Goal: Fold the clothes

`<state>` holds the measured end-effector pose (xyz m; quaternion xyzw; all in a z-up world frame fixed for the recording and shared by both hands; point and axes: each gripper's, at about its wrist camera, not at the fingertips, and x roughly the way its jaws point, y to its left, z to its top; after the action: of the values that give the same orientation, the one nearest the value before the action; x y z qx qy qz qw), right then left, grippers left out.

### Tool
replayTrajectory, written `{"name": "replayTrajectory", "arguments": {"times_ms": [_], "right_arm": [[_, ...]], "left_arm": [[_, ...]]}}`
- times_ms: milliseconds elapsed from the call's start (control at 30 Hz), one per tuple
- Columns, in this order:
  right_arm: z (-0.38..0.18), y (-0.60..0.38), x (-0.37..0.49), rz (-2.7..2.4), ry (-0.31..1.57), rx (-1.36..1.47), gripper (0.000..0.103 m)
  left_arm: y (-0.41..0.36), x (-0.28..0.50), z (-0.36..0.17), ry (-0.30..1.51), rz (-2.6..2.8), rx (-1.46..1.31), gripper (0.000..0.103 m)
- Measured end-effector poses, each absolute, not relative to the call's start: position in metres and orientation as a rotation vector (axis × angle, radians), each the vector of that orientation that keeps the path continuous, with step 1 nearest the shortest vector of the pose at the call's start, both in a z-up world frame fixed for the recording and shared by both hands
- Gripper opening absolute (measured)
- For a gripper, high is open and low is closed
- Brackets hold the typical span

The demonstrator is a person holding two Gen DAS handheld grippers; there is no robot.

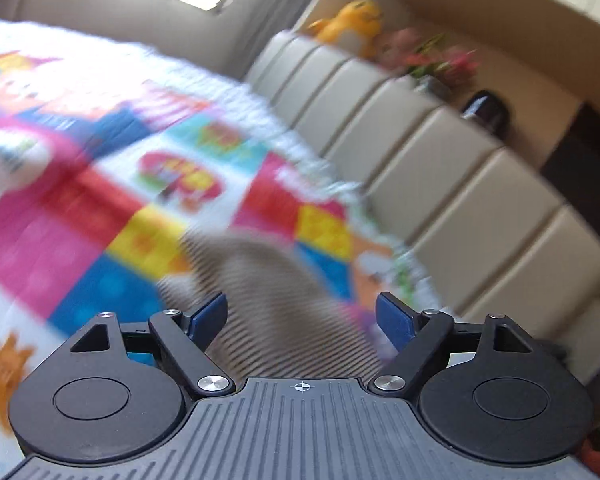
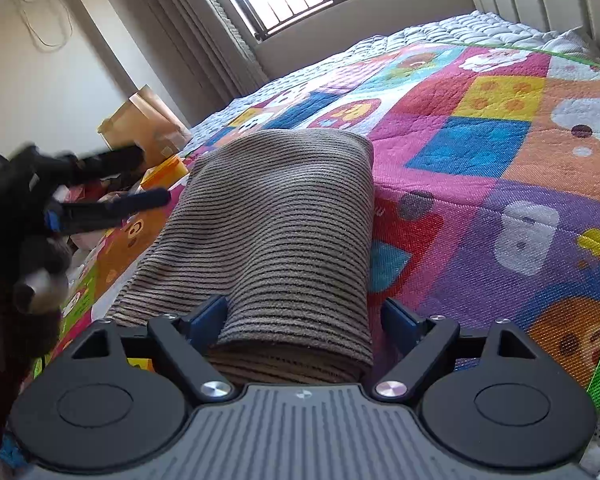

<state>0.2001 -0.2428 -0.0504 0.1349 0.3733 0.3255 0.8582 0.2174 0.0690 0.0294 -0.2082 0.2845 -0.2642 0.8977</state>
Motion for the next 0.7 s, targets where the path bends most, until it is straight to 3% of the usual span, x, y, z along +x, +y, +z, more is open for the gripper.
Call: {"name": "replayTrajectory", "arguments": {"times_ms": [167,267,367,533,700], "right_arm": [[-0.048,-0.241,0.197,0.668,0.778,0.263,0.085],[-0.046,-0.24,0.195,0.656,0.773,0.244,0.087],[-0.044,-0.239,0.193,0.647,0.769,0.225,0.088],[-0.046,-0.239,0.194,0.653,0.768,0.211,0.091],[-0.039,-0.247,0.199,0.663,0.755,0.249,0.091]], "left_arm": [[0.049,0.27,0.014,0.705,-0.539,-0.456,0.089],[0.047,0.292,-0.015,0.809,-0.47,-0.465,0.081],[0.054,0.284,-0.016,0.778,-0.45,-0.47,0.075],[0.066,0.235,0.008,0.699,-0.385,-0.417,0.094],[0.068,0.217,-0.013,0.846,-0.399,-0.443,0.095]]}}
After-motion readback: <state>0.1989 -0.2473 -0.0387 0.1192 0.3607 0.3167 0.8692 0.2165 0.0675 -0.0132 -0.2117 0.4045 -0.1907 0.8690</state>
